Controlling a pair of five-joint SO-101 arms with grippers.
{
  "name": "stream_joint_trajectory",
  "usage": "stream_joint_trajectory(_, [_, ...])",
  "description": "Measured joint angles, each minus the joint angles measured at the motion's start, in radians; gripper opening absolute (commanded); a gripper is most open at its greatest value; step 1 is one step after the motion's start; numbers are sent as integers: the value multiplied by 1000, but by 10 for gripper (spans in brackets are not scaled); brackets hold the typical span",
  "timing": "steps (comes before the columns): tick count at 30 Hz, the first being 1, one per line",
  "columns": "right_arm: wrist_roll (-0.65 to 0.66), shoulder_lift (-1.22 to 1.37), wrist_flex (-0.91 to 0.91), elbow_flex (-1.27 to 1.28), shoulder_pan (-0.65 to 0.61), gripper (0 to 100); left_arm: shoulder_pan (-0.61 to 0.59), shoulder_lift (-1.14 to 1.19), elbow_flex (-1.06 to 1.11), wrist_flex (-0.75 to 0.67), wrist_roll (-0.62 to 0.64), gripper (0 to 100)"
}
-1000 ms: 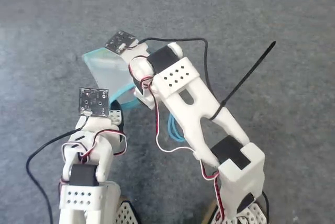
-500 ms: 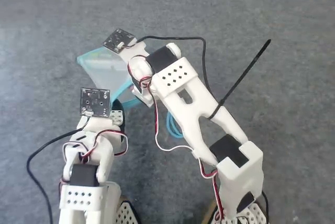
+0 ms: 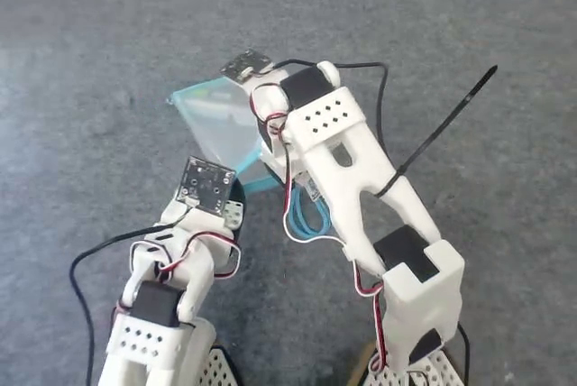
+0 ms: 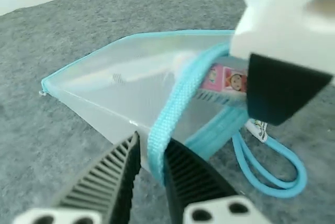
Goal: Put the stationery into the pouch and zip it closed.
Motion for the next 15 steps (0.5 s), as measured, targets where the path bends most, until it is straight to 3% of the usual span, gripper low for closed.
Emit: stream_joint_trajectory(15, [-5,0,12,0,-57,6,15,-2,12,2,-34,13])
